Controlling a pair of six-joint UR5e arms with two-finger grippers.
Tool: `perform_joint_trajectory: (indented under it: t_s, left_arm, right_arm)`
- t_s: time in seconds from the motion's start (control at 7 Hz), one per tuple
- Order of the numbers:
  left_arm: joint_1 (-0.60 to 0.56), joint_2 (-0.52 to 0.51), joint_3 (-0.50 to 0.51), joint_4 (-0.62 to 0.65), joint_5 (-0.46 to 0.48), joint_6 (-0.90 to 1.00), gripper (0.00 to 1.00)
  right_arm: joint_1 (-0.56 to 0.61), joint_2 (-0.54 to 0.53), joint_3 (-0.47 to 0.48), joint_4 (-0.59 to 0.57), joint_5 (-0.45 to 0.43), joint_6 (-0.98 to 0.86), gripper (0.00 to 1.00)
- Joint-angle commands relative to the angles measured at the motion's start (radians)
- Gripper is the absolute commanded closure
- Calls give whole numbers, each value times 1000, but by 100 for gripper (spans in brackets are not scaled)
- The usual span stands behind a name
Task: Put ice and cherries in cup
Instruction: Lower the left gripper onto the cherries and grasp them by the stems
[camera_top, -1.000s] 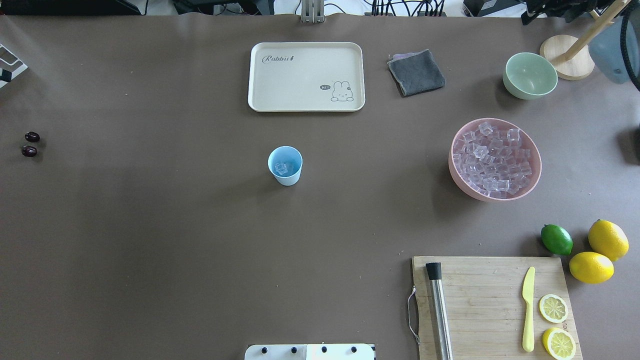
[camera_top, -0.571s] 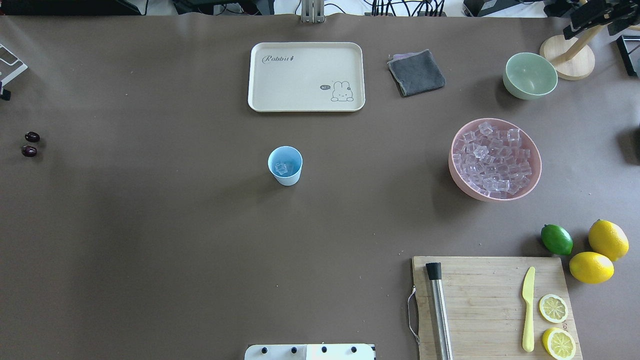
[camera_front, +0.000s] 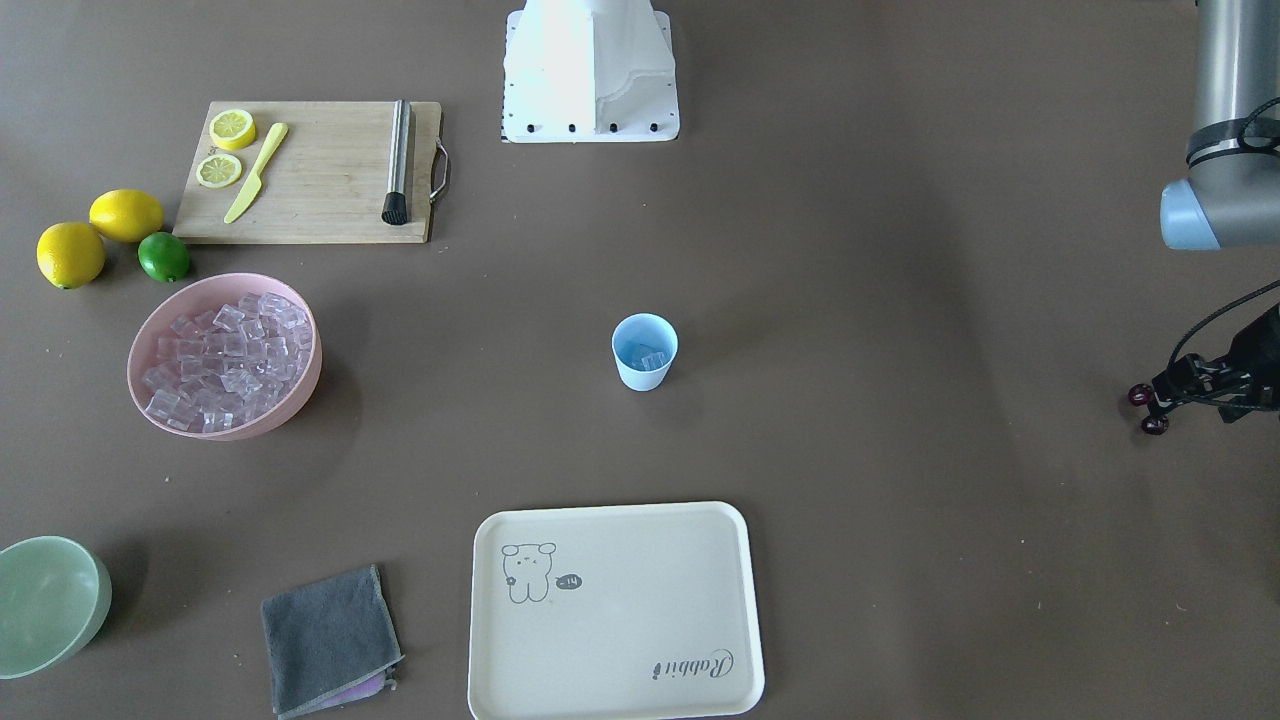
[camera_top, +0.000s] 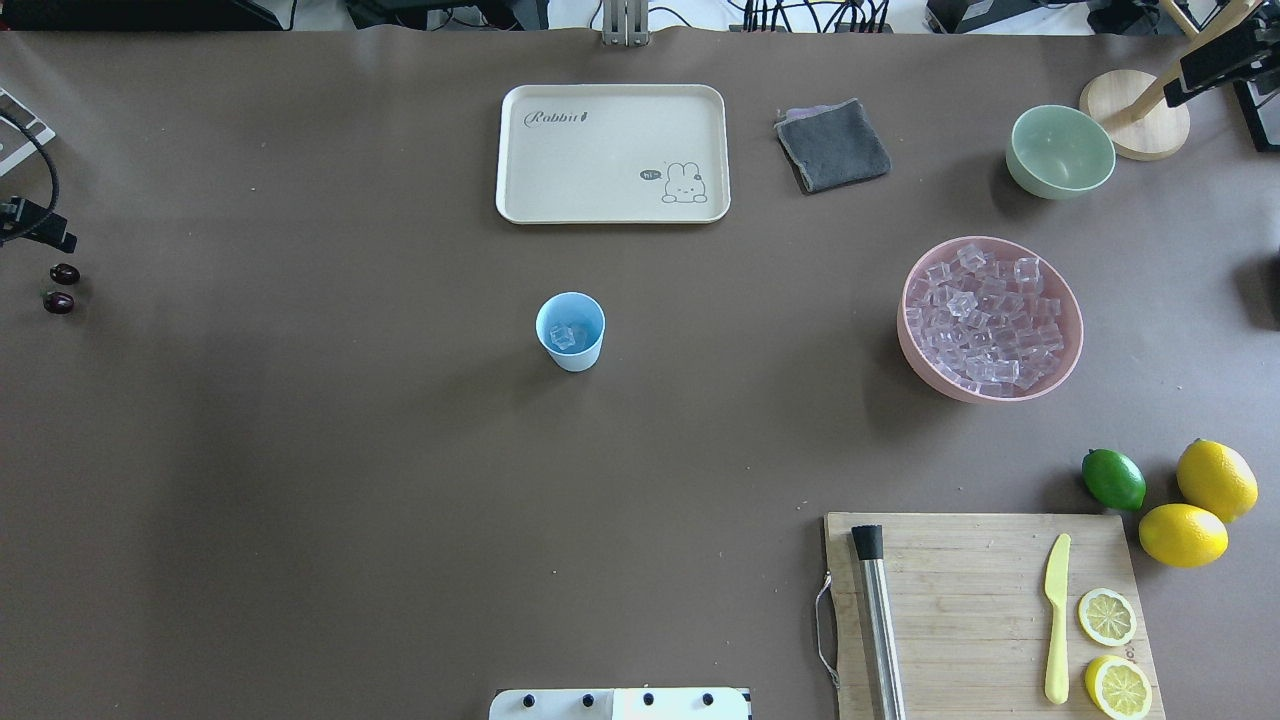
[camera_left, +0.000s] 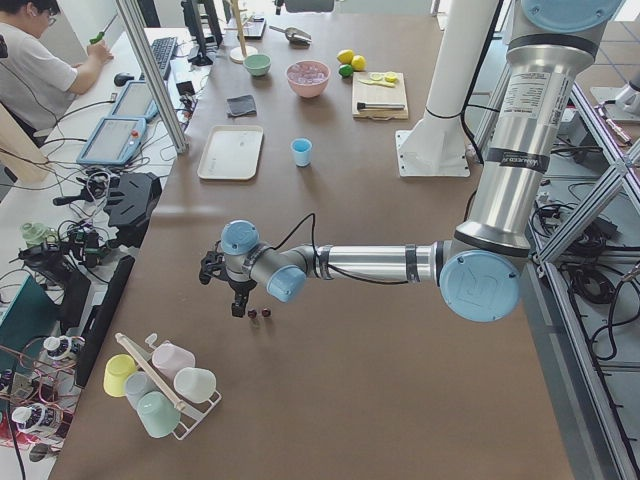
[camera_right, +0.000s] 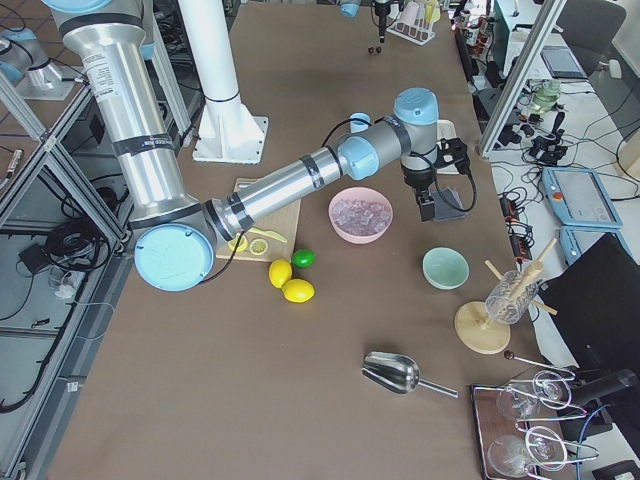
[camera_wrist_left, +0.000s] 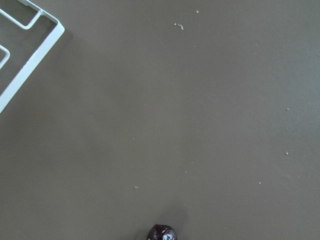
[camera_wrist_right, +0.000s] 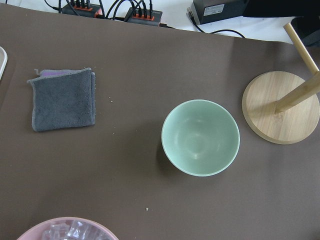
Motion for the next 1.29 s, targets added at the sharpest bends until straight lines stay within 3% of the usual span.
perform_joint_trajectory:
  t_s: [0.0,0.14,0.57,0.71,0.86,1.0,1.14]
  left_arm:
    - [53,-6,38,-7,37,2,11]
    - [73,-8,45,0,95,2,19]
    - [79,-14,73,-3,97,4,20]
    - [81,-14,73,-3,97,4,37]
    - [81,-15,73,0,97,5,74]
    - [81,-25,73,1,97,4,100]
    - [81,-29,73,3,97,4,100]
  right_arm:
    - [-6,2,-4,1,-6,-1,0]
    - [-6,-3,-4,3,-15,-7,0]
    - [-2,-17,9,8,-15,-10,0]
    - [1,-14,9,8,-15,-10,0]
    - [1,-12,9,8,-16,-10,0]
    - [0,-12,9,8,-15,-10,0]
    - [0,-12,9,8,-15,-10,0]
